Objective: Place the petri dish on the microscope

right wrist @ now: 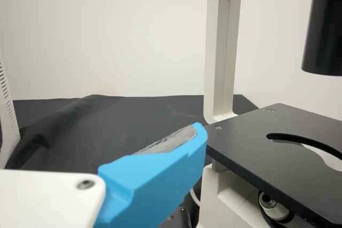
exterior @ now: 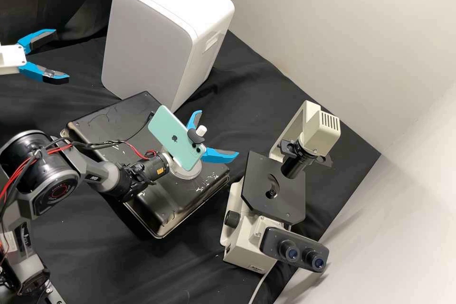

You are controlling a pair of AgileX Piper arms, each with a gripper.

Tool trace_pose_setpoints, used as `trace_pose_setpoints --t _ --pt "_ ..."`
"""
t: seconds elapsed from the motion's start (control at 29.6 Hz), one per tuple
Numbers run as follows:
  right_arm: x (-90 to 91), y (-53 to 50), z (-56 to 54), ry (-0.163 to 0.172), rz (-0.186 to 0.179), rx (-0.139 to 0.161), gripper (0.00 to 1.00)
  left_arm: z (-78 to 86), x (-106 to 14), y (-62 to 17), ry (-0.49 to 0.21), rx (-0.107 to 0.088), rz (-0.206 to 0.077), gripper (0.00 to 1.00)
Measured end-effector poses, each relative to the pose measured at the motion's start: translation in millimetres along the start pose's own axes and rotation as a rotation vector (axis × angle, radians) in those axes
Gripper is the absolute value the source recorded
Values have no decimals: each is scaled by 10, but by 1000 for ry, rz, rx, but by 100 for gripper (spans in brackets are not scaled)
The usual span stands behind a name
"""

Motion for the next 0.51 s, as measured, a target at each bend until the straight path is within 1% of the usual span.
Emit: trace_pose_setpoints --t 0.03,0.1,0.2,0.34,0.41,0.51 --pt "0 0 0 0 0 0 100 19 0 17 -21 6 18 100" --pt "0 0 0 0 0 0 100 50 -4 34 -52 8 36 100" --pt "0 0 0 0 0 0 100 112 -25 50 -104 18 42 100" --pt "0 0 0 0 0 0 100 202 -66 81 -170 8 56 100" --pt "0 0 0 0 0 0 100 241 -83 86 -199 1 55 100" --pt "0 0 0 0 0 0 100 284 -95 65 -229 -1 33 100"
